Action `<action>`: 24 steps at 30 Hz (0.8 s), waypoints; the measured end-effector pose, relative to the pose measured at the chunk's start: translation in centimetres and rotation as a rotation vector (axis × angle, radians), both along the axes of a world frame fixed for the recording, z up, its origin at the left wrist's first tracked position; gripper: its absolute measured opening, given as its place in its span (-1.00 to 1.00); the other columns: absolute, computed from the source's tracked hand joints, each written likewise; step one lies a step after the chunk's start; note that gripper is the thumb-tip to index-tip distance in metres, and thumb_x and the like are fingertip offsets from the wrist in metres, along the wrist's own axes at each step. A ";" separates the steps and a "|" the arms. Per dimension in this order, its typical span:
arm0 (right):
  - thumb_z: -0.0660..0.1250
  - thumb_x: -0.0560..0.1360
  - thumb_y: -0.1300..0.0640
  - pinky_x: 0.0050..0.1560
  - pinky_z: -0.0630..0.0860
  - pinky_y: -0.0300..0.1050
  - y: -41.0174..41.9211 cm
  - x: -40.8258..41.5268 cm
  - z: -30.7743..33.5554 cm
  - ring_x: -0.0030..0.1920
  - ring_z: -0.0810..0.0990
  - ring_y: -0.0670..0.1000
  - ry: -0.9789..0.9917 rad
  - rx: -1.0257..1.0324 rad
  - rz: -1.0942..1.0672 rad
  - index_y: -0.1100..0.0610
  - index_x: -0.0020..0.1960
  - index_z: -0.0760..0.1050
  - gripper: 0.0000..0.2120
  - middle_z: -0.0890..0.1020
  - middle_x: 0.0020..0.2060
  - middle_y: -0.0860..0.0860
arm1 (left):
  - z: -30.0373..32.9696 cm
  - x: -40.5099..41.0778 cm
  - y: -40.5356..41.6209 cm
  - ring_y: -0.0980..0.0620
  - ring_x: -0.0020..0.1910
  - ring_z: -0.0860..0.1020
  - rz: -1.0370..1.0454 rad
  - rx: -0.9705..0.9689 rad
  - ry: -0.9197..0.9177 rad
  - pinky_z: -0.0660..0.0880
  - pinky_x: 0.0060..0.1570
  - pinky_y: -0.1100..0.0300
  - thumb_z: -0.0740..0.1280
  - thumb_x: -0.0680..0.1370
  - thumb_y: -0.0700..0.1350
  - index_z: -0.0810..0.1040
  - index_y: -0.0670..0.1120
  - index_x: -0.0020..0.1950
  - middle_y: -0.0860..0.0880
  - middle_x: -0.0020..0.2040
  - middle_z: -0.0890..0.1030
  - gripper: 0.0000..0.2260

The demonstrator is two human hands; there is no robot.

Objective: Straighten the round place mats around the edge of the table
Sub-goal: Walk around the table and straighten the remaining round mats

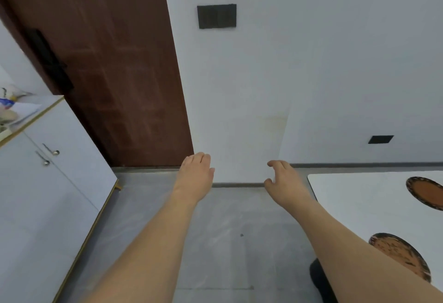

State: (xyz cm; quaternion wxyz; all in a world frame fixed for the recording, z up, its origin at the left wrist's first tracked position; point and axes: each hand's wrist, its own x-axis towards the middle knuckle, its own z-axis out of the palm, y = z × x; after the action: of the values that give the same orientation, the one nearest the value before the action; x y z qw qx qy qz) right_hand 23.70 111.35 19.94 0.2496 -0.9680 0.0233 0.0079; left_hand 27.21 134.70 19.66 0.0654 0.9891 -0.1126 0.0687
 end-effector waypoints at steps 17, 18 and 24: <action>0.22 0.51 0.11 0.34 0.36 0.00 -16.9 5.9 -7.4 0.33 0.43 0.12 0.102 0.113 -0.488 0.15 0.42 0.32 -0.51 0.40 0.40 0.08 | -5.9 16.7 -18.4 -0.19 0.26 0.42 -0.366 0.106 0.222 0.34 0.31 0.00 0.11 0.63 -0.08 0.33 -0.21 0.40 -0.20 0.36 0.43 -0.63; 0.22 0.51 0.12 0.34 0.36 0.01 -18.8 4.8 -8.1 0.33 0.43 0.14 0.107 0.115 -0.566 0.16 0.42 0.32 -0.51 0.41 0.40 0.10 | -6.7 16.9 -21.0 -0.19 0.26 0.42 -0.413 0.097 0.258 0.35 0.30 0.00 0.11 0.63 -0.09 0.34 -0.22 0.39 -0.20 0.35 0.43 -0.63; 0.19 0.48 0.14 0.16 0.47 -0.01 -27.1 -3.4 -13.0 0.20 0.51 0.13 0.216 0.213 -0.965 0.16 0.28 0.44 -0.62 0.51 0.24 0.11 | -12.0 14.0 -35.5 -0.22 0.20 0.45 -0.687 0.107 0.425 0.43 0.20 -0.06 0.13 0.62 -0.09 0.40 -0.21 0.31 -0.21 0.28 0.48 -0.69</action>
State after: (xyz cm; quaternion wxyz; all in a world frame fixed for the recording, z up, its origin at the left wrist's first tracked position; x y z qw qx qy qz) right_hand 20.27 84.24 6.91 0.3185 -0.8098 0.4927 -0.0059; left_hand 41.21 99.16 7.63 0.0546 0.8881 -0.4240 -0.1690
